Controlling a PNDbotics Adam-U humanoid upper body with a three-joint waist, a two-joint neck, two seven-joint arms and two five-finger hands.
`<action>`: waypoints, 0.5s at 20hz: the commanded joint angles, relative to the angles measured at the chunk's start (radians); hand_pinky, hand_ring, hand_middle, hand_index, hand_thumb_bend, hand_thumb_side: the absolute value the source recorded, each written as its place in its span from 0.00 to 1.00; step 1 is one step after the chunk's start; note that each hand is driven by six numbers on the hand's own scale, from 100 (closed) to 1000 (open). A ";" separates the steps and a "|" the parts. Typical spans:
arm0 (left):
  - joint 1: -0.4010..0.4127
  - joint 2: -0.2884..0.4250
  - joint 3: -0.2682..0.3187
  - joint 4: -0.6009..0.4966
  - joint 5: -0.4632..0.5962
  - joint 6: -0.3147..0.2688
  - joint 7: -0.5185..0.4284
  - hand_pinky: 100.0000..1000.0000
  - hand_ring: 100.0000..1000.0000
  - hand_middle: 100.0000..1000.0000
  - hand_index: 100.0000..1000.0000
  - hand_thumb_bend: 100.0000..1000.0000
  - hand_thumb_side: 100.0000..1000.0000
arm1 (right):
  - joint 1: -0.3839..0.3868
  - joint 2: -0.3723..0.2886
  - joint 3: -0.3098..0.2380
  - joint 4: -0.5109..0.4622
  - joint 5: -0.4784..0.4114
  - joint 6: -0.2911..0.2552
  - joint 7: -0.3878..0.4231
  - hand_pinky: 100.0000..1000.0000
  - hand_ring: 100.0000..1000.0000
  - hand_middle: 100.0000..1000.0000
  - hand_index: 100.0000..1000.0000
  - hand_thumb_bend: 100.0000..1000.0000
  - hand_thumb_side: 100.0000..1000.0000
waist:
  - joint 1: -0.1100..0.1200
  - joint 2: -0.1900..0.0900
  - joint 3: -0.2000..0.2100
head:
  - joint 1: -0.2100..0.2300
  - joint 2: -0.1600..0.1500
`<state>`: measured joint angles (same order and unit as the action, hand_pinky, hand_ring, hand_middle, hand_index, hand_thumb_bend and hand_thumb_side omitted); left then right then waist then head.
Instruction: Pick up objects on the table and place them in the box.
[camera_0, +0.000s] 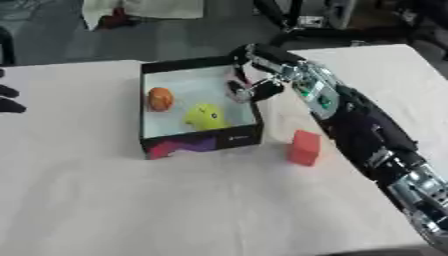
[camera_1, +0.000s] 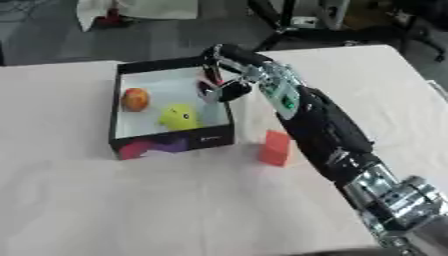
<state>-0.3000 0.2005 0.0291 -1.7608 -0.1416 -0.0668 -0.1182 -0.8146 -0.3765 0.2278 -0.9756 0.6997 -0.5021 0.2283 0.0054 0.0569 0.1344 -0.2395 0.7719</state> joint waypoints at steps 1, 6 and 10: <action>-0.010 0.015 0.002 -0.019 -0.003 -0.002 -0.002 0.61 0.46 0.50 0.77 0.00 0.85 | -0.012 -0.046 -0.009 -0.048 -0.015 -0.013 0.010 0.81 0.91 0.96 0.89 0.00 0.28 | 0.008 0.002 -0.005 | 0.003 -0.002; -0.006 0.022 0.006 -0.019 -0.004 -0.001 0.000 0.61 0.46 0.50 0.77 0.00 0.85 | 0.032 -0.121 0.006 -0.176 -0.135 -0.014 0.071 0.82 0.91 0.97 0.89 0.00 0.26 | 0.005 0.000 -0.022 | 0.013 -0.002; 0.000 0.032 0.013 -0.018 -0.007 0.000 0.006 0.61 0.46 0.50 0.77 0.00 0.86 | 0.127 -0.230 0.011 -0.366 -0.279 0.006 0.158 0.82 0.92 0.96 0.89 0.00 0.11 | -0.002 -0.001 -0.039 | 0.024 -0.002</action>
<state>-0.2911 0.2058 0.0313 -1.7609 -0.1422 -0.0658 -0.1163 -0.6735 -0.5458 0.2419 -1.2713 0.4647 -0.4998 0.3624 0.0050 0.0569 0.0939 -0.2209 0.7719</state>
